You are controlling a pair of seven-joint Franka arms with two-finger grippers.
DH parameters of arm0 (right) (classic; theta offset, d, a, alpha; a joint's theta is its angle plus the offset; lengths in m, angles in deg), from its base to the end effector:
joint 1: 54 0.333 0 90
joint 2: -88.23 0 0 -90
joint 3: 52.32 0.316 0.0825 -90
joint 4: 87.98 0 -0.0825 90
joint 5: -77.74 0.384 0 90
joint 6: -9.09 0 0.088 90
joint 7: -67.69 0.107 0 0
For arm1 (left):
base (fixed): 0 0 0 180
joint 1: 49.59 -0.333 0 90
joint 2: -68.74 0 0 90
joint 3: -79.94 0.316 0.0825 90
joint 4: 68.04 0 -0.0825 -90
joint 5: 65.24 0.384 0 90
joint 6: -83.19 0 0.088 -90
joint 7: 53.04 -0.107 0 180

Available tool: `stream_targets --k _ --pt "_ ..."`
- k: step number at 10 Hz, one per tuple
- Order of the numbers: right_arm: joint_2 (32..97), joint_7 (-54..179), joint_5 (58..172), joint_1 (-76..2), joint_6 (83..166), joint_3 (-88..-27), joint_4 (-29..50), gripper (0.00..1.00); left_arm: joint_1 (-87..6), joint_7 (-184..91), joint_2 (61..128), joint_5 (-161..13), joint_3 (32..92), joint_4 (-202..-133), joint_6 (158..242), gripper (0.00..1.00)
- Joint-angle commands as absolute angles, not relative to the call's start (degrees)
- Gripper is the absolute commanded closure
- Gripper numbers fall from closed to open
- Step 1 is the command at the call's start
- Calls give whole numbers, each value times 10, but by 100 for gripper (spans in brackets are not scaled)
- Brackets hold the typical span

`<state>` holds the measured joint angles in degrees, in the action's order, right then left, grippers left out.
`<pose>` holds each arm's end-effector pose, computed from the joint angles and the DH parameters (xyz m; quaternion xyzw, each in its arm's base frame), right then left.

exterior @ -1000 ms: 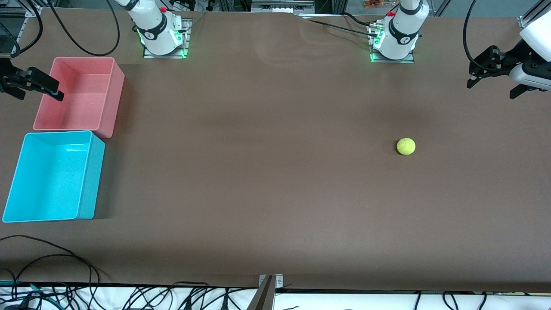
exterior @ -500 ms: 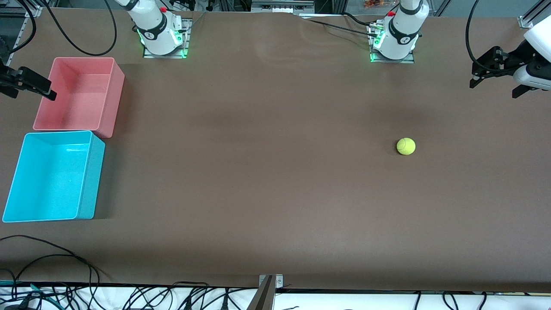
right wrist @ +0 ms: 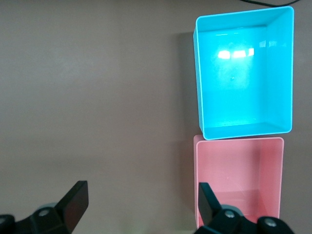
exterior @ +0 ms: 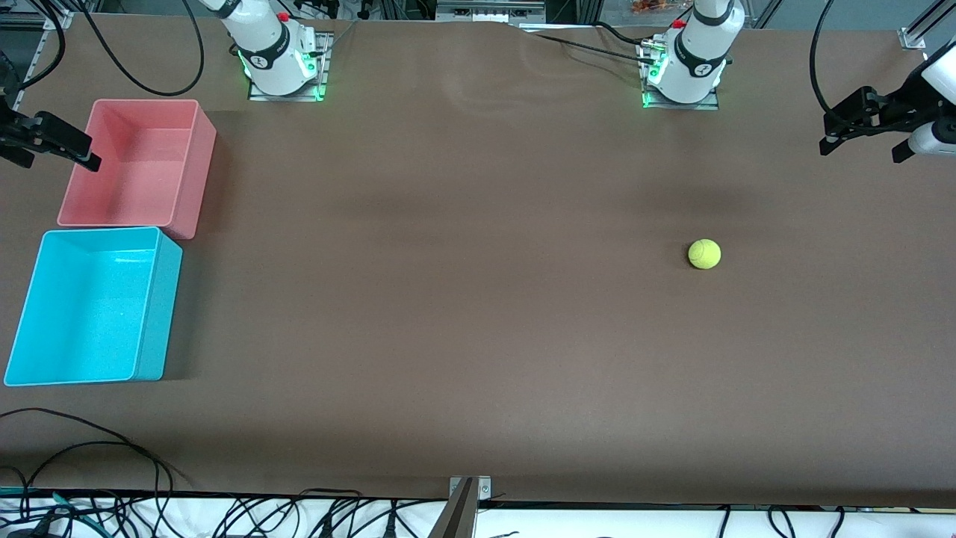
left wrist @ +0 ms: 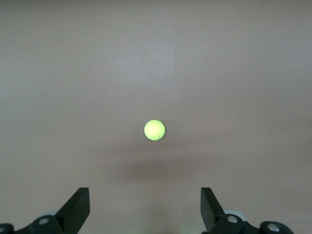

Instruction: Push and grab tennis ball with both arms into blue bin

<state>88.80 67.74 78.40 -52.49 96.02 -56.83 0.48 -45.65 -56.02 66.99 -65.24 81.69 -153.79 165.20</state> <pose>0.5456 -0.0275 0.6379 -0.9996 0.0263 0.0082 0.0064 0.5299 -0.0200 0.6636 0.9988 -0.0451 -0.0174 0.0006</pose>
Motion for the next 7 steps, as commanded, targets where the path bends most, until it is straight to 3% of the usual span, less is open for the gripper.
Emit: stream_targets --k 1,7 --pt "885 687 799 -527 950 -568 -4 0 -458 -548 679 -651 815 -1518 1637 0" --pt "888 684 791 -525 948 -564 -4 0 -458 -548 679 -645 813 -1519 1638 0"
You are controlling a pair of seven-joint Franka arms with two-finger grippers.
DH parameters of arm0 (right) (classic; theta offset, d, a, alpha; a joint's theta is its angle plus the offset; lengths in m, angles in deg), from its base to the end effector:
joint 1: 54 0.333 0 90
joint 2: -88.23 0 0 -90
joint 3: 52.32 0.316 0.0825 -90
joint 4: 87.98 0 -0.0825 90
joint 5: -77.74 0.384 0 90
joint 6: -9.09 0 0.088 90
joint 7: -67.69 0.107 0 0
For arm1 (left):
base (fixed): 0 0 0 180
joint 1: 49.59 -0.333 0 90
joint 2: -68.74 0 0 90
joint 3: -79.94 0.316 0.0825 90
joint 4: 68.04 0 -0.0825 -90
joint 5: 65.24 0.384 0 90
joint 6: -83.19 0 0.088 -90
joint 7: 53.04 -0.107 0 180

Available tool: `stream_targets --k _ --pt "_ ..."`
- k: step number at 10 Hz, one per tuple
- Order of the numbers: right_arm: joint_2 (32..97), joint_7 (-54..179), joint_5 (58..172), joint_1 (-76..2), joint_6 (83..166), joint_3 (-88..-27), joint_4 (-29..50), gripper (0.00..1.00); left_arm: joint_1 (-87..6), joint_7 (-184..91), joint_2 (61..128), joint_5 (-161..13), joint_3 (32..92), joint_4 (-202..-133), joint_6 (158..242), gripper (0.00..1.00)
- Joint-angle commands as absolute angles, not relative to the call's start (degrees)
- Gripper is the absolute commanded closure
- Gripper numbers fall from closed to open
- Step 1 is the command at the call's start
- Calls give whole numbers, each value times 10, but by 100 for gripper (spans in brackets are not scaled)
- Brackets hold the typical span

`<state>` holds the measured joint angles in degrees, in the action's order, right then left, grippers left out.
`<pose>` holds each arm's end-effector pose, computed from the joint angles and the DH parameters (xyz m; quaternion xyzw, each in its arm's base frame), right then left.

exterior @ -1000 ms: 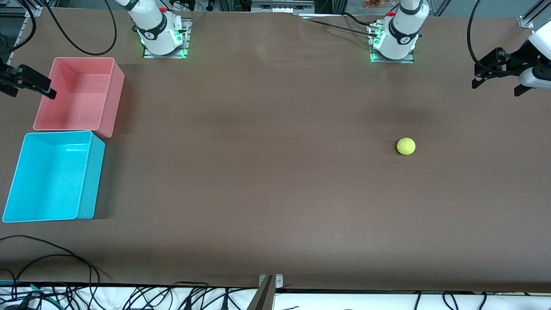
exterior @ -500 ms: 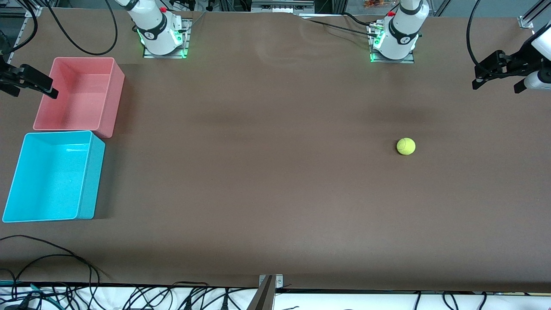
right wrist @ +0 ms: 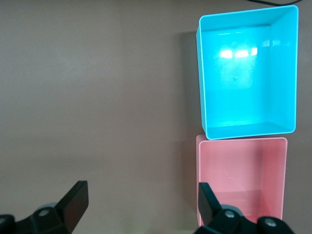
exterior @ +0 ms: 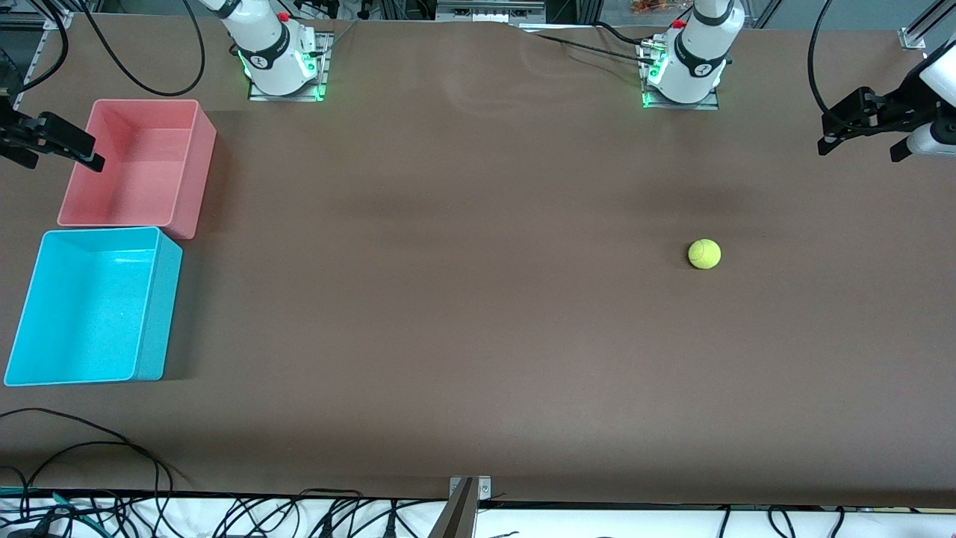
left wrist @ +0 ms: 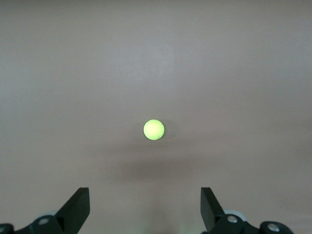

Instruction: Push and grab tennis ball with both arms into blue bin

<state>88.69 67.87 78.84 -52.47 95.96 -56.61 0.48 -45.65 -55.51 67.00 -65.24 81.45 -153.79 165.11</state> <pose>0.5462 -0.0244 0.6368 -0.9996 0.0252 0.0096 0.0101 0.5297 -0.0222 0.6633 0.9989 -0.0428 -0.0182 0.0004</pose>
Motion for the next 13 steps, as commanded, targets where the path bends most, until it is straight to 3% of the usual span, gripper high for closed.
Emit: stream_targets --k 1,5,13 --pt "888 683 791 -525 949 -563 -4 0 -460 -548 675 -645 812 -1525 1638 0" --pt "890 683 791 -523 948 -558 -4 0 -479 -549 672 -643 813 -1593 1664 0" --pt "890 685 789 -524 954 -552 -4 0 -483 -547 665 -651 803 -1591 1665 0"
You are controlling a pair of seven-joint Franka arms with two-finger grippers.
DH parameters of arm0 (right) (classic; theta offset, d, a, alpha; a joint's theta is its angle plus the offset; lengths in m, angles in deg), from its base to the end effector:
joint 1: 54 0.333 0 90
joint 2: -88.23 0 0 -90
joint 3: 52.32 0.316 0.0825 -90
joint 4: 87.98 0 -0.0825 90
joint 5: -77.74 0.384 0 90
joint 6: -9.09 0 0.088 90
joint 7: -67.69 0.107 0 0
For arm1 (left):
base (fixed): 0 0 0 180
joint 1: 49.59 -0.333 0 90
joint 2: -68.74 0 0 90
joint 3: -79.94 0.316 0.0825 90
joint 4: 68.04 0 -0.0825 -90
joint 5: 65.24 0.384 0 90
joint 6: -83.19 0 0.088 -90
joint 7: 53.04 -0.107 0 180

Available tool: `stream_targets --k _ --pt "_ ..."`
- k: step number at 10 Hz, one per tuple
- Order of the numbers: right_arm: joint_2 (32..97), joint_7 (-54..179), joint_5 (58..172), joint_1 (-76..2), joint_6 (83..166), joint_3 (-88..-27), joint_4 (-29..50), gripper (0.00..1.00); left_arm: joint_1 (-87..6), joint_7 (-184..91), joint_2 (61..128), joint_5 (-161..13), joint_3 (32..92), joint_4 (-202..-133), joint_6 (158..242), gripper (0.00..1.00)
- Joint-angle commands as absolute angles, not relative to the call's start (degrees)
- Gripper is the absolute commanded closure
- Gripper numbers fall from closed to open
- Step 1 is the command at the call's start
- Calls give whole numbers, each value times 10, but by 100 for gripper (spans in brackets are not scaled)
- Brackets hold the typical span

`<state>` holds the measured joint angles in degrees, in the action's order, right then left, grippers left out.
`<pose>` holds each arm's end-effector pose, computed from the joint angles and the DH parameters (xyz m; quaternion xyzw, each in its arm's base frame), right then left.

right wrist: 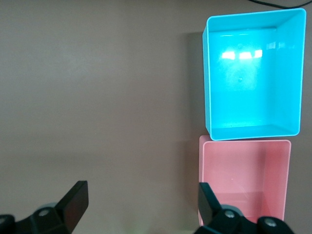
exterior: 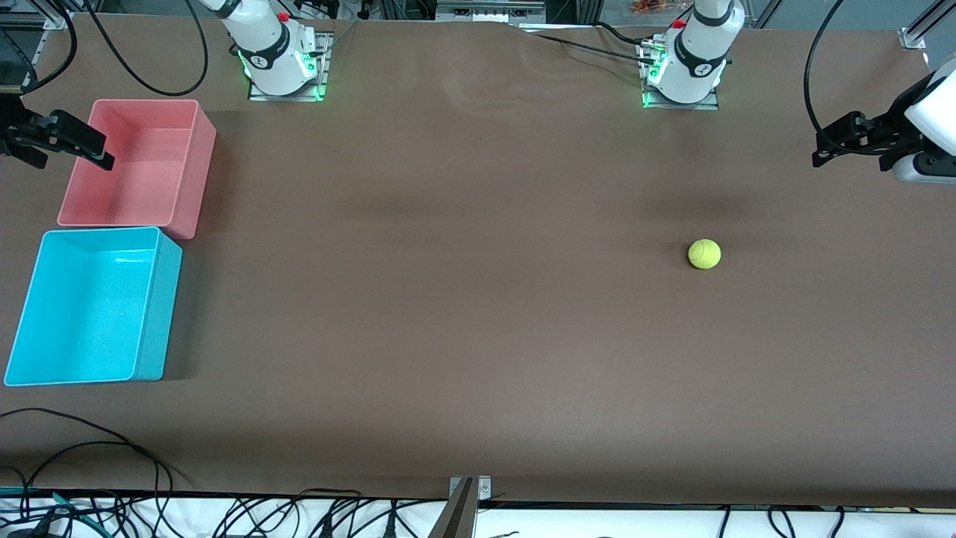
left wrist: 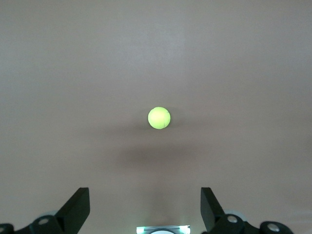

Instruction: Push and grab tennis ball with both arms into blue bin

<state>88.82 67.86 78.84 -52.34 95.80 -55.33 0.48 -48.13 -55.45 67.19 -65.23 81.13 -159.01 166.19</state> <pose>0.5456 -0.0109 0.6378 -0.9998 0.0128 0.0100 0.0100 0.5325 -0.0023 0.6213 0.9982 -0.0234 -0.0560 0.0012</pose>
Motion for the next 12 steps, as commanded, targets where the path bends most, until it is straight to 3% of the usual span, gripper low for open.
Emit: stream_targets --k 1,12 --pt "888 685 789 -524 957 -552 -4 0 -484 -547 665 -652 804 -1588 1665 0" --pt "886 685 788 -524 957 -551 -4 0 -475 -548 671 -643 802 -1574 1662 0"
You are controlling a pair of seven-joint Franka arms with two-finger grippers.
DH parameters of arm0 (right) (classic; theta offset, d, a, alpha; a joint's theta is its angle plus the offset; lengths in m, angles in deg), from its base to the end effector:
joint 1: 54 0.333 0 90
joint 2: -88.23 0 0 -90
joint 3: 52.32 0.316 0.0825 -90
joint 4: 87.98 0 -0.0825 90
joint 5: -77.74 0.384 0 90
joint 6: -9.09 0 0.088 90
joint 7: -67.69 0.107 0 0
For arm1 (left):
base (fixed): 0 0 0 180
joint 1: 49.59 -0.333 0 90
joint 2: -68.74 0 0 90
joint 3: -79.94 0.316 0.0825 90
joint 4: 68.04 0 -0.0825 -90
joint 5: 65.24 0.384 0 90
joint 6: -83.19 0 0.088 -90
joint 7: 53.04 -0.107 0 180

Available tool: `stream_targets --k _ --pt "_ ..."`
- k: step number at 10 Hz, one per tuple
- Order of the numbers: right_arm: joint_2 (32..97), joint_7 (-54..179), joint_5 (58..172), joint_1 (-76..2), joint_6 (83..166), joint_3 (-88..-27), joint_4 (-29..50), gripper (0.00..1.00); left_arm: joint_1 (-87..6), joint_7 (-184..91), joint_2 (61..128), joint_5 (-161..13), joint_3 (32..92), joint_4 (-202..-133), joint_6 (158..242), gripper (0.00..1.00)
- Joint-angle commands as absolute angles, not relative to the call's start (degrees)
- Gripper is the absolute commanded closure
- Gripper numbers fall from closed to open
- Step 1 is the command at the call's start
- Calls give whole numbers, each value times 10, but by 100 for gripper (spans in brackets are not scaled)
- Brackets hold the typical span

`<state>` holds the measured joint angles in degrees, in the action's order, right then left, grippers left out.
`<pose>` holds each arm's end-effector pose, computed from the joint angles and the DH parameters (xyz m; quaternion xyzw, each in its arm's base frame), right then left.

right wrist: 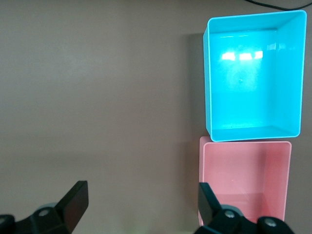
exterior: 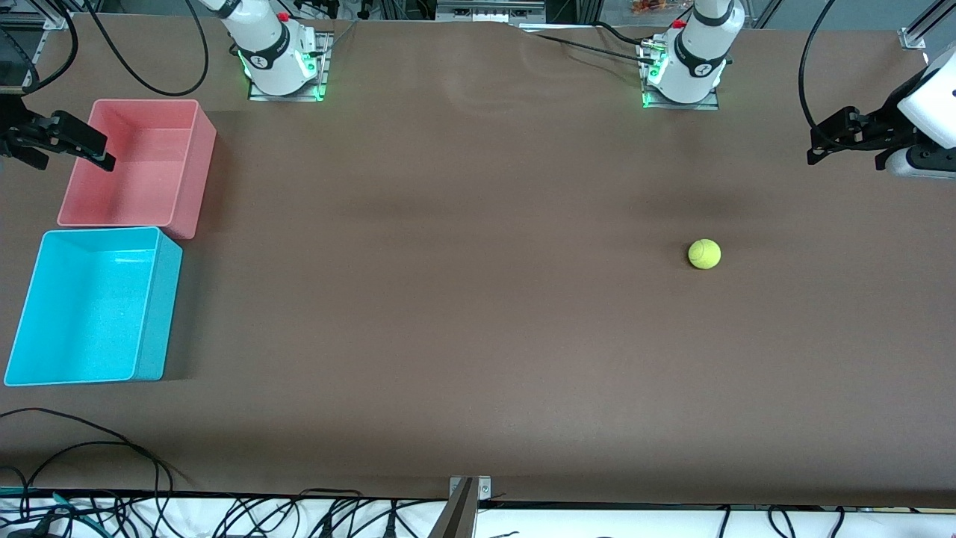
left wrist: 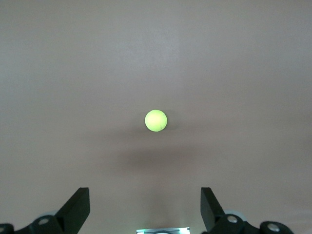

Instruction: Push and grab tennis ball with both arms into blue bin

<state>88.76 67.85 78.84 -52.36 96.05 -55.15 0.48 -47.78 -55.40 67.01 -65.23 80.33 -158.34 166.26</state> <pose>0.5464 -0.0093 0.6376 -0.9999 0.0113 0.0084 0.0099 0.5319 -0.0131 0.6285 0.9983 -0.0329 -0.0480 0.0004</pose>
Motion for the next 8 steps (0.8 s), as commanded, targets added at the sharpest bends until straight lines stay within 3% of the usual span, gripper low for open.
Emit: stream_targets --k 1,8 --pt "886 685 789 -524 954 -551 -3 0 -475 -548 671 -644 802 -1574 1662 0" --pt "885 683 789 -524 951 -551 1 0 -483 -549 678 -645 805 -1575 1665 0"
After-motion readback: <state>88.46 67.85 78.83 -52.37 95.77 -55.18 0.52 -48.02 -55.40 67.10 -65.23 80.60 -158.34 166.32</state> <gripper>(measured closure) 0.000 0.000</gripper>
